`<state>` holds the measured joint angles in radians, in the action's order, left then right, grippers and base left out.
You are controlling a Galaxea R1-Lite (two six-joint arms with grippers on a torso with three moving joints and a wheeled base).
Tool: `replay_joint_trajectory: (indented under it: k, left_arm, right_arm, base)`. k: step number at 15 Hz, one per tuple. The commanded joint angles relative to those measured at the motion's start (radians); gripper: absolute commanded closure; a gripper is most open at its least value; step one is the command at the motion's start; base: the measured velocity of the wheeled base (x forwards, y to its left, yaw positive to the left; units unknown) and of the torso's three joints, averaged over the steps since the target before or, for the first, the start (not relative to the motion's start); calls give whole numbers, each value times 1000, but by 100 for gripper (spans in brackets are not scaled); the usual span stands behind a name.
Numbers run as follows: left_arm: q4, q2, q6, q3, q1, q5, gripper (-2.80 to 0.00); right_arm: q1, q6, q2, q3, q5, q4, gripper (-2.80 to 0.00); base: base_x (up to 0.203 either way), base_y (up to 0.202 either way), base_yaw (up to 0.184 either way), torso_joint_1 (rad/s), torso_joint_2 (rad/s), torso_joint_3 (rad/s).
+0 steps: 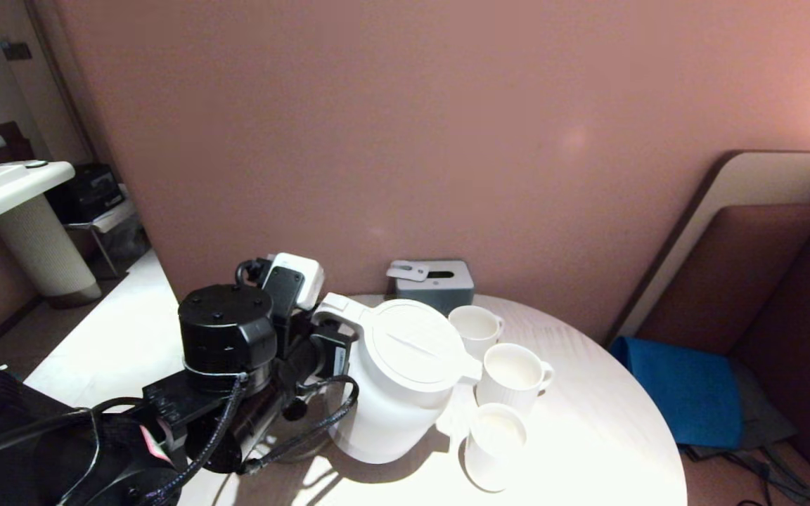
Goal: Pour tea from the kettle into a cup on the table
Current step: Pour water into the cup
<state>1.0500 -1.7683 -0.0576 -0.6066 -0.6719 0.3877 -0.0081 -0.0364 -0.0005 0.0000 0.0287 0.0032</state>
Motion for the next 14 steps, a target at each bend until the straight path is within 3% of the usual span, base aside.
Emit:
replay_joint_trajectory:
  k: [1,4,7,14]
  left_arm:
    - [7,-24,-29,2,-16,4,0]
    - [7,-38,-39,-6,-28,5,0]
    - [10,-57,-99,-7,-28,5,0]
    - [10,-77,-102,-45,-29,5,0]
  right_arm:
    - [-1,0,1,0,0,0,0]
    - [-1,0,1,0,0,0,0]
    - [-1,0,1,0,0,0,0]
    - [0,0,1,0,0,0,0]
  base:
    - [0,0,0,0,0,0]
    - [0,0,0,0,0,0]
    - [0,0,0,0,0,0]
    - [0,0,0,0,0,0]
